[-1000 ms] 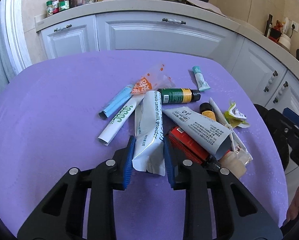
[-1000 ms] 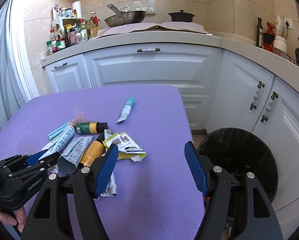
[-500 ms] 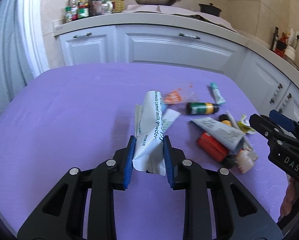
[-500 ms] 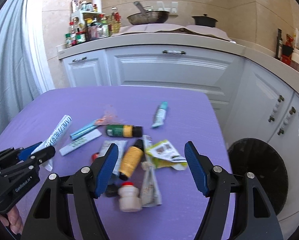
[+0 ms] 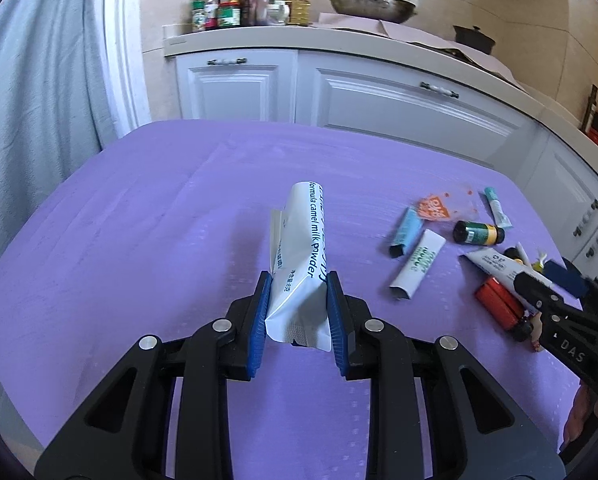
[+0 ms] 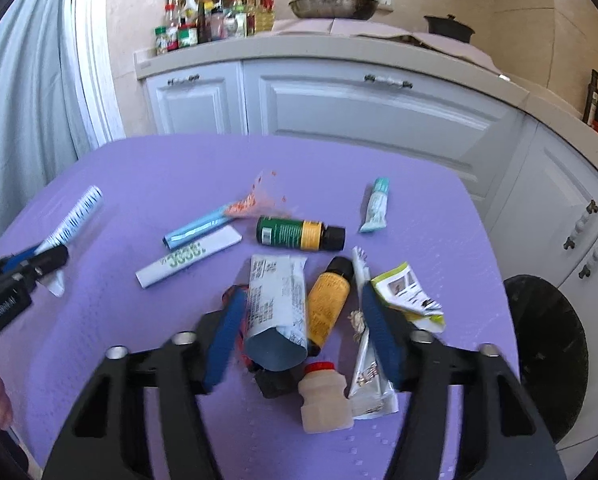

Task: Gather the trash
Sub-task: 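Carry both white tubes over the black bin and open both grippers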

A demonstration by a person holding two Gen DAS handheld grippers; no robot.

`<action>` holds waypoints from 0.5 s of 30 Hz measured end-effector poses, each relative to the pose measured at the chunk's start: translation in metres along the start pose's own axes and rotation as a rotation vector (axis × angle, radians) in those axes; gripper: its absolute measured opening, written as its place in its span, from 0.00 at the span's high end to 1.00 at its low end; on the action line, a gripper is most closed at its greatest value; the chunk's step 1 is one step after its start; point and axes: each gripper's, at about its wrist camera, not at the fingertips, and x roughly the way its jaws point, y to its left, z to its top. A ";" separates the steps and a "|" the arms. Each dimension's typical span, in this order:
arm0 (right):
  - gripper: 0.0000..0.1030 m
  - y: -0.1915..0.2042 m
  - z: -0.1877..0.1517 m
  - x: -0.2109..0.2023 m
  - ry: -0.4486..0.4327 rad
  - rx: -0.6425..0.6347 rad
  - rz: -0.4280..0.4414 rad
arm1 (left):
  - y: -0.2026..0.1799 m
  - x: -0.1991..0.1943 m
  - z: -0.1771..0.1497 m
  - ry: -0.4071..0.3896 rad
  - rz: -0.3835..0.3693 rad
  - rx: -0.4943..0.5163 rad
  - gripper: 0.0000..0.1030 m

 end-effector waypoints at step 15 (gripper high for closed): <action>0.91 -0.002 -0.004 -0.022 -0.036 0.001 0.042 | -0.007 -0.022 0.000 -0.031 -0.021 -0.003 0.74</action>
